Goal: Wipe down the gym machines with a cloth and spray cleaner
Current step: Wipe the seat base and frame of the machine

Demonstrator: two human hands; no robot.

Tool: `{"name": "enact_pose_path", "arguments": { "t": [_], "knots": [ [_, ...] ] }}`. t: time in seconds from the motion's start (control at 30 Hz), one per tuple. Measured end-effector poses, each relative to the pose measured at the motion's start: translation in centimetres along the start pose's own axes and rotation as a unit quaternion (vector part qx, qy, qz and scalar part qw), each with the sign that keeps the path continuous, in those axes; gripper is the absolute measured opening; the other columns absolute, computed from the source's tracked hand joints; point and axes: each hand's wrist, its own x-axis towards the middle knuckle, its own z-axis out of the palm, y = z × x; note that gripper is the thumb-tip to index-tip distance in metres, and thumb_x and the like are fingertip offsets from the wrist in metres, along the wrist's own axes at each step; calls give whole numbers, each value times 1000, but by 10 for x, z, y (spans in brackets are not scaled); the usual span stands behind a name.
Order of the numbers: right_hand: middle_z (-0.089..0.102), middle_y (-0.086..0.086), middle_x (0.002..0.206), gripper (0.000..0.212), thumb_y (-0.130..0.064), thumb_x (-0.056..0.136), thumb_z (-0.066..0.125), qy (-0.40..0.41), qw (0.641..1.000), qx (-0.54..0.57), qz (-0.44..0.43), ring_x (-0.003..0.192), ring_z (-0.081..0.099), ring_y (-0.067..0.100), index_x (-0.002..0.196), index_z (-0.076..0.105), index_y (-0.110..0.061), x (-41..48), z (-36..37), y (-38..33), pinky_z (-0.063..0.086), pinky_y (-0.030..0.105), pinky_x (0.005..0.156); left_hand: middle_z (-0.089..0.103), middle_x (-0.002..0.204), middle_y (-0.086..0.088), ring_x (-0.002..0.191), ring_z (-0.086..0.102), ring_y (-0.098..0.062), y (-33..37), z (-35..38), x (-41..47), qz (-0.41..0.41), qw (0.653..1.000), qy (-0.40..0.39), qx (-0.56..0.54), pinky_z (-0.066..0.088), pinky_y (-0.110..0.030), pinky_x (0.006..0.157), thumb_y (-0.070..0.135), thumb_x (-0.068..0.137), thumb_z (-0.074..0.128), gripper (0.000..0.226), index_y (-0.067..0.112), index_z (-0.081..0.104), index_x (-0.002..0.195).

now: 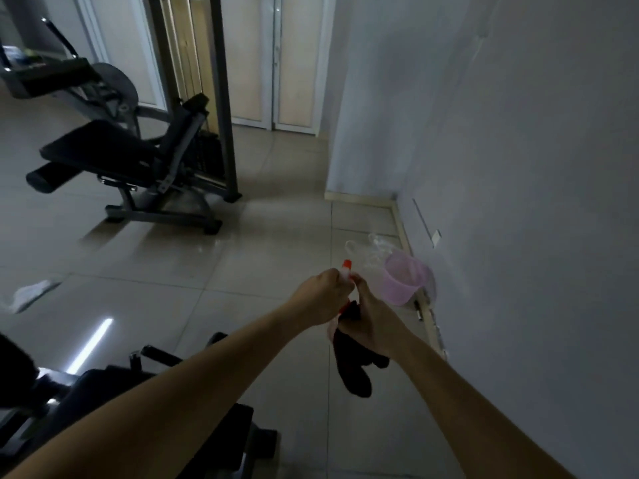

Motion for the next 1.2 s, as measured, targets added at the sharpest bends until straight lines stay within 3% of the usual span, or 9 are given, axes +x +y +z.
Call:
{"name": "enact_pose_path", "arguments": {
  "t": [0.17,0.27,0.43,0.53,0.63,0.77,0.87,1.03,1.2],
  "knots": [
    [68,0,99,78,-59,77,66,14,1000,13,-3,87,68,23,140,33,-28,76,10,-1,58,43,79,63,100,-6,92,62,-24,-8,-27,51,-42,999,6,24,49,-36,80,46,106,41,40,11,57,115],
    [59,-9,77,70,-41,95,60,10,997,-60,-43,67,62,14,148,23,-14,132,11,3,44,22,62,62,98,-5,84,60,-19,-18,-40,88,-64,997,-4,34,47,-28,71,45,104,50,33,13,57,109],
    [73,6,96,80,-41,94,65,-2,993,-32,-115,86,69,26,155,21,-14,232,2,23,45,28,64,65,90,-8,69,63,-14,-57,-54,151,-176,952,86,-235,48,-22,55,31,104,56,22,11,60,113],
    [70,2,91,84,-49,88,65,-5,990,42,-138,77,67,20,154,24,-18,289,1,27,55,33,64,63,84,-11,67,61,-17,-79,-57,171,-285,906,124,-289,50,-31,68,12,100,54,11,7,64,102],
    [58,-12,78,70,-40,92,67,-30,983,70,-165,67,61,12,148,33,-16,339,10,18,55,33,61,61,119,1,102,59,-10,-73,-44,186,-301,907,44,-291,49,-22,79,22,91,73,45,24,52,131],
    [63,1,109,74,-37,91,71,-99,967,130,-196,97,64,21,150,34,-12,377,40,-10,45,17,68,54,120,10,103,57,-3,-77,-28,212,-260,885,245,-300,56,-16,82,17,82,84,86,29,33,150],
    [60,-1,129,81,-49,89,71,-171,952,182,-178,110,62,15,153,31,-20,393,59,-25,46,11,71,64,107,13,99,68,-10,-96,-30,214,-294,854,331,-273,61,-37,89,23,83,83,64,32,52,138],
    [67,-3,120,83,-57,84,72,-264,922,177,-219,109,68,20,149,34,-23,429,107,-53,59,40,89,75,79,3,67,73,-13,-140,-45,210,-355,769,438,-301,63,-37,64,20,81,69,26,27,69,105],
    [63,-1,117,69,-59,81,73,-319,906,151,-234,103,67,17,135,44,-29,469,143,-72,59,39,83,73,68,-6,59,70,-26,-188,-58,205,-393,702,458,-377,56,-33,54,13,65,58,27,20,77,82]
  ]
}}
